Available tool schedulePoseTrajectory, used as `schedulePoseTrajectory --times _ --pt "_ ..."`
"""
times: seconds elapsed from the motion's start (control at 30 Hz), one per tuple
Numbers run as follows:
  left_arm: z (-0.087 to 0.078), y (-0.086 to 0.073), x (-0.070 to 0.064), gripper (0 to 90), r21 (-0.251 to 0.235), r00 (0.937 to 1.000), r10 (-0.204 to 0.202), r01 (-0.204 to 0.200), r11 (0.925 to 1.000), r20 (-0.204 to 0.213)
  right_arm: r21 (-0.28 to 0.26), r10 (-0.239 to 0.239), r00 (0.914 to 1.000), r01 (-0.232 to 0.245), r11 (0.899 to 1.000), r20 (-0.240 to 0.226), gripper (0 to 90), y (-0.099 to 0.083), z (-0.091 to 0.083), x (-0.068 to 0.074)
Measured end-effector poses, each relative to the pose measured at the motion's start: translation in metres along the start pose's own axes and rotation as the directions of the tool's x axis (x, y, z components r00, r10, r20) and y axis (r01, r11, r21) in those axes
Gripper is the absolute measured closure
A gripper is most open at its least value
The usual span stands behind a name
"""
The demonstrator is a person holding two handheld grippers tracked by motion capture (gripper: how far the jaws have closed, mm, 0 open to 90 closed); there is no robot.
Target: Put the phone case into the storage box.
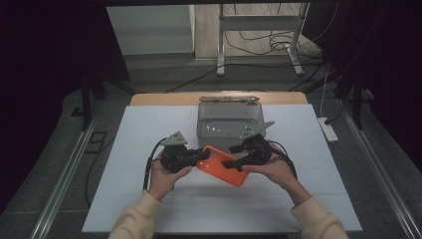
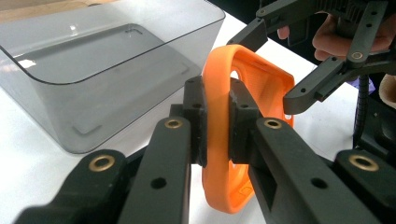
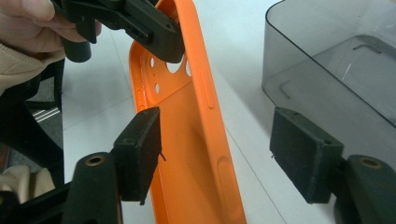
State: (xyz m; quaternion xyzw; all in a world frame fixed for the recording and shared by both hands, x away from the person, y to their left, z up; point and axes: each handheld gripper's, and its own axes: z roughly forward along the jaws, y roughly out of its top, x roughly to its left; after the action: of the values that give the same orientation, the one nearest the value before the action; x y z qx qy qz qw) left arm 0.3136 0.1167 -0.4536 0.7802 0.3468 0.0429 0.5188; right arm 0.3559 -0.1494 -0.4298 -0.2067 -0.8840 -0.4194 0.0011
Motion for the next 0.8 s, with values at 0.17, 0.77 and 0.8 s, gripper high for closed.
schedulePoseTrajectory --times 0.17,0.77,0.8 --pt "0.0003 -0.0001 -0.0002 81.1 0.001 1.0 0.004 -0.004 1.0 0.001 0.003 0.005 0.9997 -0.005 1.0 -0.023 40.4 -0.0002 0.0006 0.0" --pt "0.0025 -0.0008 -0.0017 81.0 0.011 0.9998 0.02 -0.02 0.9997 0.008 0.02 0.016 0.9969 -0.014 1.0 -0.077 71.1 -0.0022 0.0022 -0.0022" --pt "0.0026 -0.0009 -0.0017 81.0 0.011 0.9997 0.021 -0.021 0.9997 0.008 0.021 0.015 0.9968 -0.013 1.0 -0.078 71.6 -0.0024 0.0023 -0.0026"
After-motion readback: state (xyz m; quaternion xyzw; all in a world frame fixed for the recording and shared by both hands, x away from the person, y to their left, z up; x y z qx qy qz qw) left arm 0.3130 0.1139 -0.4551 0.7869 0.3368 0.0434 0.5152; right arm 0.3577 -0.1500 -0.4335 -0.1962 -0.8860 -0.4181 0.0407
